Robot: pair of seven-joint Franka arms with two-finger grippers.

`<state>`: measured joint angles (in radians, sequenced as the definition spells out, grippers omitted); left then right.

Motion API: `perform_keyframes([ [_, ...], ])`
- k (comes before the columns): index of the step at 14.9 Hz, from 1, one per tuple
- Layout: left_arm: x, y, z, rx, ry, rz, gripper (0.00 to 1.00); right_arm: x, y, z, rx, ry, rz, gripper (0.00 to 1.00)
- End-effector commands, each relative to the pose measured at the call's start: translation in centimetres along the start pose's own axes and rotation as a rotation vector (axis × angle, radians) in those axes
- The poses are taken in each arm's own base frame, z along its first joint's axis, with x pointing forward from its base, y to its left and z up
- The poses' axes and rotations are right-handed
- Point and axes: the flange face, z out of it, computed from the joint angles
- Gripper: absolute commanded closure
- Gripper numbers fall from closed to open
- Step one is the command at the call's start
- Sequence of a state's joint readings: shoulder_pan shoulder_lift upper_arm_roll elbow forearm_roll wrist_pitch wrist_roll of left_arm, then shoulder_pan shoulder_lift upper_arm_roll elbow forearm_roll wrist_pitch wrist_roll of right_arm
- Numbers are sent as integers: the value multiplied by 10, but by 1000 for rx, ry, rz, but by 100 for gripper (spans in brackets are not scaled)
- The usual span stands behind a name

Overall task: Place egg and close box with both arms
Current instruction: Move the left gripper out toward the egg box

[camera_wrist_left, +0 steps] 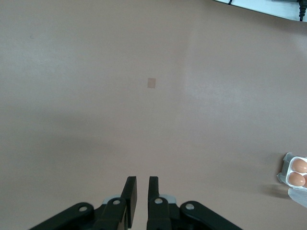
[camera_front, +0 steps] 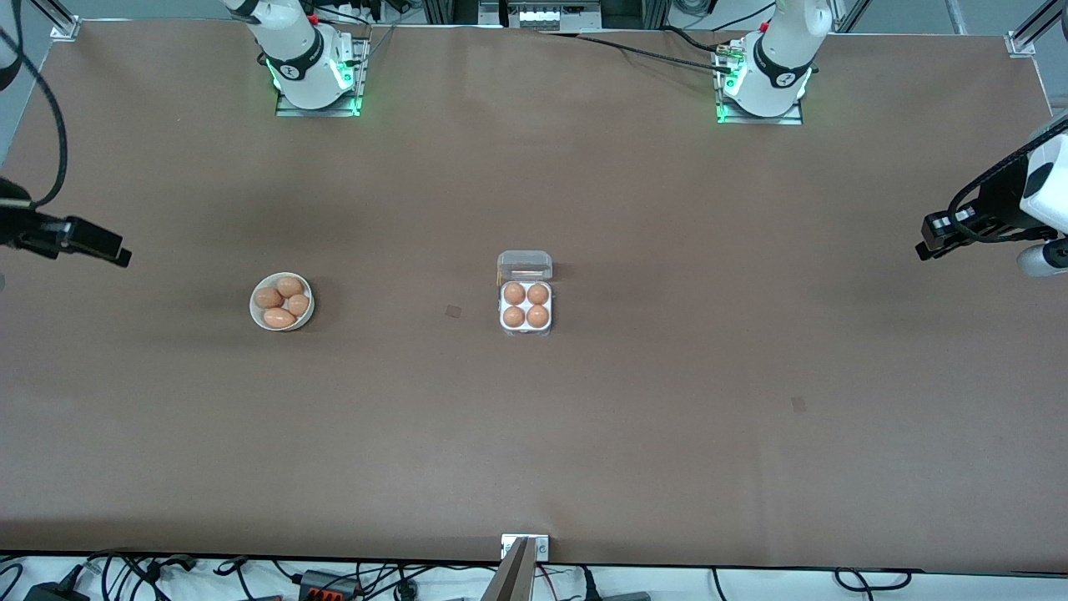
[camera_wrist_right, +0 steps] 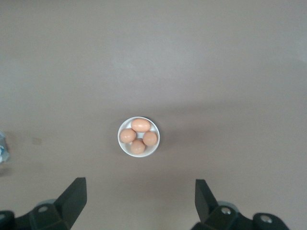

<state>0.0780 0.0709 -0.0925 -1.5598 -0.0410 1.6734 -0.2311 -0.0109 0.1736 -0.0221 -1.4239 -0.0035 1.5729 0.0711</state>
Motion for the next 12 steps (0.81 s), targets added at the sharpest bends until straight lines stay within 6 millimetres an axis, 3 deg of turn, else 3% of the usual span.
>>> perform_keyframes([
  [1, -8, 2, -16, -8, 3, 12, 95, -37, 1, -1, -34, 16, -53, 0],
  [12, -7, -2, -12, -7, -15, 13, 99, -50, 5, 5, -29, 13, -96, 0],
])
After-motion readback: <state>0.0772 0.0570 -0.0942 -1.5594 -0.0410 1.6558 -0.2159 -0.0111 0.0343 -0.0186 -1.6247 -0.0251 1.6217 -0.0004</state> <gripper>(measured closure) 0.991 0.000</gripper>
